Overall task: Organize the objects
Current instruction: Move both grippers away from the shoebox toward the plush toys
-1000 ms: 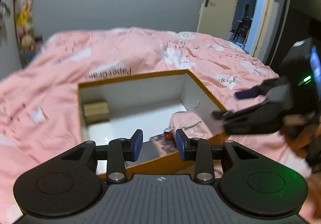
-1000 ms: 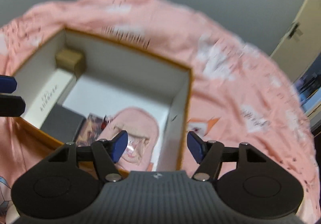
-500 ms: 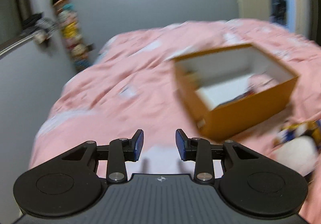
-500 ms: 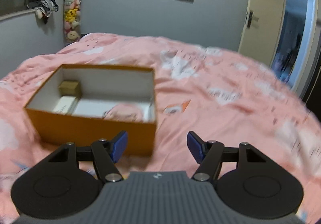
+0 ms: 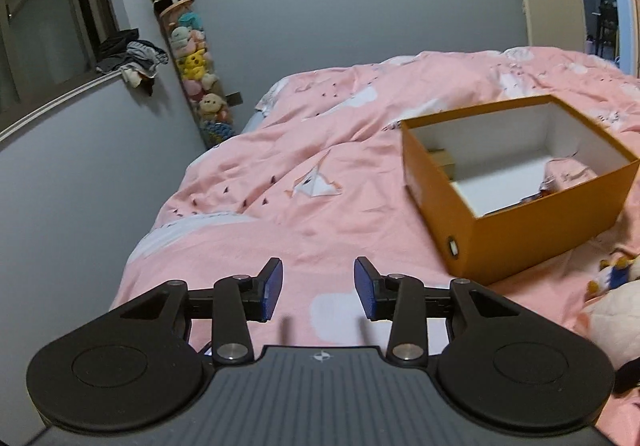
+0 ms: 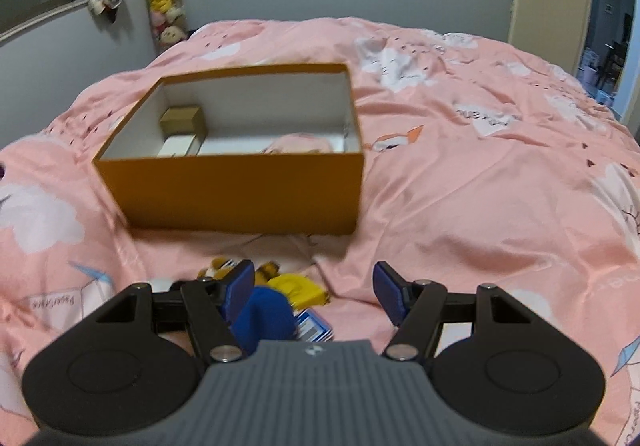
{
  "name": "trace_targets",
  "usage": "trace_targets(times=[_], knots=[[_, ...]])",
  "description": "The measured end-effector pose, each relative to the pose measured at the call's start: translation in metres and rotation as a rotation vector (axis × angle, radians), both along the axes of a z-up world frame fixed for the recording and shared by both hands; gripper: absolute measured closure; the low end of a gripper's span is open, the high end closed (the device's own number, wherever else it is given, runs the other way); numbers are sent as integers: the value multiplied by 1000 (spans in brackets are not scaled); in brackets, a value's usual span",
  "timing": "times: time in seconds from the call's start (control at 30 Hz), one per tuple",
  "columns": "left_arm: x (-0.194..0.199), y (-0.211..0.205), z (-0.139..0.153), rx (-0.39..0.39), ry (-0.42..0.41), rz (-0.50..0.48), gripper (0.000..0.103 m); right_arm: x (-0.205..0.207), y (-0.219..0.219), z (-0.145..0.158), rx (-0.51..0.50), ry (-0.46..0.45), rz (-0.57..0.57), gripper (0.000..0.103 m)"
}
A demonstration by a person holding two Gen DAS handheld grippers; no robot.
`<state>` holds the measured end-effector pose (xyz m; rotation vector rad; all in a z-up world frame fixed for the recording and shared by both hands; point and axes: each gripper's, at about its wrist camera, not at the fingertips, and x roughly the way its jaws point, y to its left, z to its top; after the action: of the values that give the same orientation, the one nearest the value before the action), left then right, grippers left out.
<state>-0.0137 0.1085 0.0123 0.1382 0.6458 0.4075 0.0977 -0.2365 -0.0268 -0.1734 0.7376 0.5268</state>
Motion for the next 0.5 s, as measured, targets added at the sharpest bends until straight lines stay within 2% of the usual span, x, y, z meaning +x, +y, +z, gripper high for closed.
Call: trace_targets(times=[0.07,0.17,0.3,0.37,0.5], knots=[[0,-4,3,-9,-15,-12,58,-6,4,-3,-3,17,50,36],[3,-15,9,-66,-31,-72,56,-14,14,-9,-38,32,131,36],[7,-41,7,-81,-17,-222,52,-16,24,-21,-110,79,162,29],[10,-56,3,-83,0,-291,52,-12,24,-26,-113,113,163,28],[18,-80,-11,-139,40,-444,52,-7,21,-33,-89,162,159,33]])
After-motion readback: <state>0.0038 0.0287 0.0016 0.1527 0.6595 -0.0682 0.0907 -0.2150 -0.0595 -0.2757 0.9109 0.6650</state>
